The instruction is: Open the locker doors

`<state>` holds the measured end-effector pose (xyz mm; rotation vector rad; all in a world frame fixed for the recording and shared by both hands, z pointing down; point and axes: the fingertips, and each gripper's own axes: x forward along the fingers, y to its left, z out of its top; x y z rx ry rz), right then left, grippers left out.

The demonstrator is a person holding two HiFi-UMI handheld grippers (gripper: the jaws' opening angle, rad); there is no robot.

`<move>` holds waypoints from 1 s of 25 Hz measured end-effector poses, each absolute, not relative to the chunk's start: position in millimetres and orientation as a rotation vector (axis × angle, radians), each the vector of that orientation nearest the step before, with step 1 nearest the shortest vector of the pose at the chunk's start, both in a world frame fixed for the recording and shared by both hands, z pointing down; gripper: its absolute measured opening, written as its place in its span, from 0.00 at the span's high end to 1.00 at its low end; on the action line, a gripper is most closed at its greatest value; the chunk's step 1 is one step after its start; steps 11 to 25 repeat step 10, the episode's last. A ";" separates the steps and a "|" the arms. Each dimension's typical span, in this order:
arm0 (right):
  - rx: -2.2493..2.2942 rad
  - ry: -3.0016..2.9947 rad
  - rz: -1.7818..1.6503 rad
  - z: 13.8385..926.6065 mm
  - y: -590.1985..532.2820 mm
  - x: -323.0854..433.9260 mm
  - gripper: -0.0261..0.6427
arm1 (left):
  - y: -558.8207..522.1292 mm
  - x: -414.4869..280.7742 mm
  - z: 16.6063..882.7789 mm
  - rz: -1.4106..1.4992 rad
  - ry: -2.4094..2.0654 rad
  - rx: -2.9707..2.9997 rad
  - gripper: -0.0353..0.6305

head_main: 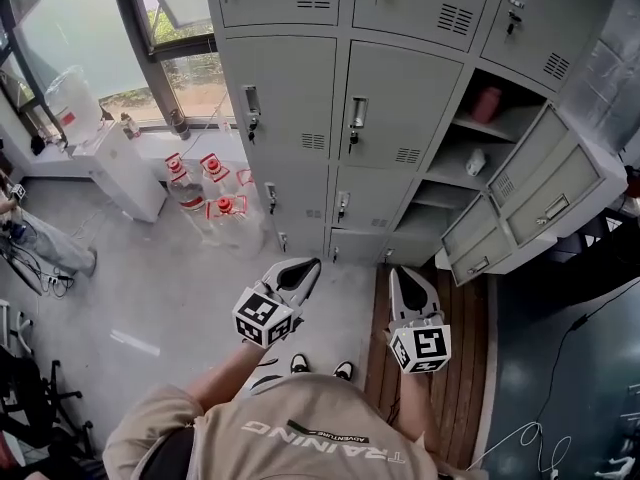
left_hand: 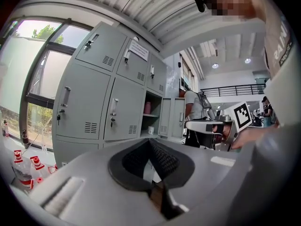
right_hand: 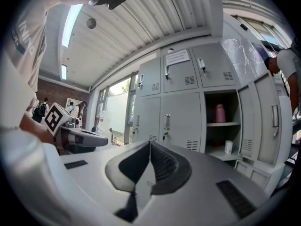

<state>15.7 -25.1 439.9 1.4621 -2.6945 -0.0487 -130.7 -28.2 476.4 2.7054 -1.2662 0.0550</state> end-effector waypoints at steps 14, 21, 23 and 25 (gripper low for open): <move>1.490 -2.697 -0.054 434.7 -29.1 17.9 0.94 | -24.3 -138.0 468.1 0.030 -1.291 2.711 0.94; 1.490 -2.697 -0.054 434.7 -29.1 17.9 0.94 | -24.3 -138.0 468.1 0.030 -1.291 2.711 0.94; 1.490 -2.697 -0.054 434.7 -29.1 17.9 0.94 | -24.3 -138.0 468.1 0.030 -1.291 2.711 0.94; 1.490 -2.697 -0.054 434.7 -29.1 17.9 0.94 | -24.3 -138.0 468.1 0.030 -1.291 2.711 0.94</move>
